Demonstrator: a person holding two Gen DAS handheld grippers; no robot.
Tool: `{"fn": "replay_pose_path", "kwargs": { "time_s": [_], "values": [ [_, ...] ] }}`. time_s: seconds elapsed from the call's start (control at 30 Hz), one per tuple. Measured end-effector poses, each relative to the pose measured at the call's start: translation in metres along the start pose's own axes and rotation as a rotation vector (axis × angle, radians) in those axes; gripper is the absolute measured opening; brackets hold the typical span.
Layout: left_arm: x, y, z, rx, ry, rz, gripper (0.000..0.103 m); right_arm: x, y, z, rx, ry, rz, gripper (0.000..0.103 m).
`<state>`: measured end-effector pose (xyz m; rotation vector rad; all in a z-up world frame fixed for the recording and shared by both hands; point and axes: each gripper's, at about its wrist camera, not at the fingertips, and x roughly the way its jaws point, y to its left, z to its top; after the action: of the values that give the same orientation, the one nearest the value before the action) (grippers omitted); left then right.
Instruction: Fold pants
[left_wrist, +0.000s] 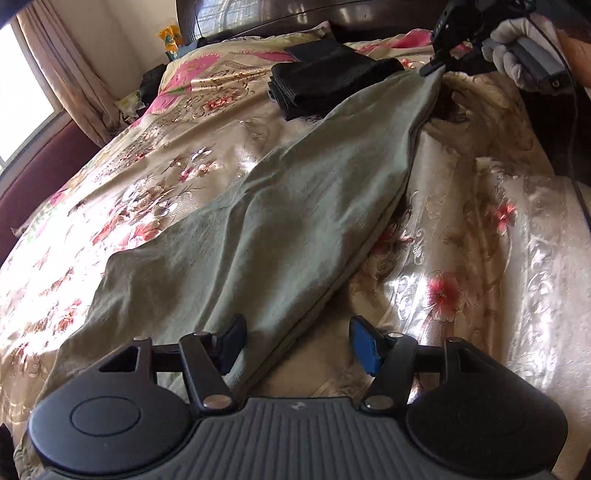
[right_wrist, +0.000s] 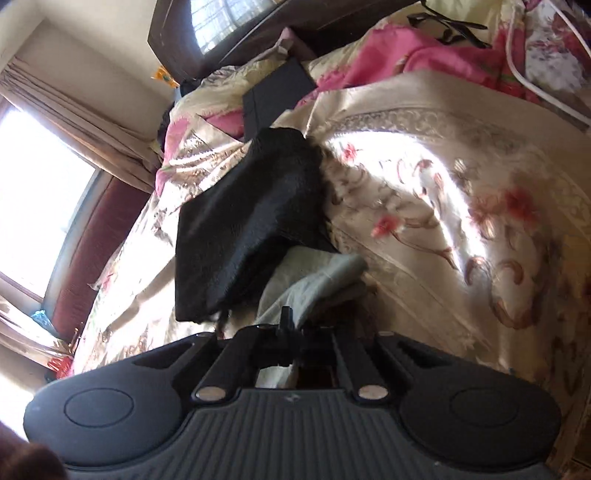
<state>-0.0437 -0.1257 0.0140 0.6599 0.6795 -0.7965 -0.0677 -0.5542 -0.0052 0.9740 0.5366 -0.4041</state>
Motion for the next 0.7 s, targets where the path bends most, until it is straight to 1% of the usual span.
{"fn": "replay_pose_path", "kwargs": {
  "time_s": [0.03,0.07,0.13,0.2,0.23,0.27,0.3,0.33,0.37,0.4,0.47,0.53,0.63,0.67,0.7],
  "values": [
    [-0.006,0.004,0.004,-0.021,-0.019,-0.018,0.075,-0.001,-0.002,-0.001,0.012,-0.004,0.004,0.003],
    [-0.011,0.007,0.007,-0.026,-0.044,-0.016,0.075,-0.003,-0.004,-0.001,0.03,-0.015,0.013,0.003],
    [-0.015,0.01,0.016,-0.017,-0.095,0.013,0.076,-0.005,-0.005,0.003,0.05,-0.037,0.031,0.003],
    [-0.007,0.01,0.027,-0.024,-0.129,0.03,0.077,-0.008,0.001,0.005,0.049,-0.047,0.038,0.003],
    [0.001,0.008,0.031,-0.029,-0.129,0.018,0.078,-0.011,0.006,0.006,0.039,-0.052,0.045,0.003],
    [0.014,0.006,0.034,-0.033,-0.112,-0.01,0.082,-0.015,0.013,0.008,0.022,-0.055,0.049,0.003],
    [0.026,0.002,0.034,-0.033,-0.074,-0.04,0.082,-0.018,0.021,0.009,0.005,-0.058,0.054,0.003],
    [0.044,-0.001,0.032,-0.036,-0.009,-0.082,0.082,-0.022,0.03,0.01,-0.016,-0.061,0.066,0.003],
    [0.051,-0.004,0.03,-0.047,0.0,-0.085,0.08,-0.026,0.042,0.012,-0.046,-0.067,0.079,0.003],
    [0.05,-0.005,0.027,-0.055,-0.011,-0.083,0.079,-0.03,0.055,0.012,-0.082,-0.073,0.089,0.004],
    [0.043,-0.001,0.026,-0.067,-0.026,-0.098,0.079,-0.035,0.086,0.008,-0.165,-0.074,0.124,0.004],
    [0.035,0.005,0.022,-0.102,-0.042,-0.104,0.079,-0.035,0.121,-0.001,-0.249,-0.059,0.173,0.004],
    [0.023,0.015,0.011,-0.144,-0.063,-0.074,0.079,-0.027,0.188,-0.035,-0.433,-0.006,0.256,0.004],
    [0.017,0.019,0.006,-0.164,-0.071,-0.062,0.079,-0.023,0.21,-0.05,-0.498,0.021,0.286,0.004],
    [0.011,0.025,0.0,-0.189,-0.077,-0.055,0.079,-0.016,0.236,-0.073,-0.587,0.055,0.32,0.004]
  ]
}}
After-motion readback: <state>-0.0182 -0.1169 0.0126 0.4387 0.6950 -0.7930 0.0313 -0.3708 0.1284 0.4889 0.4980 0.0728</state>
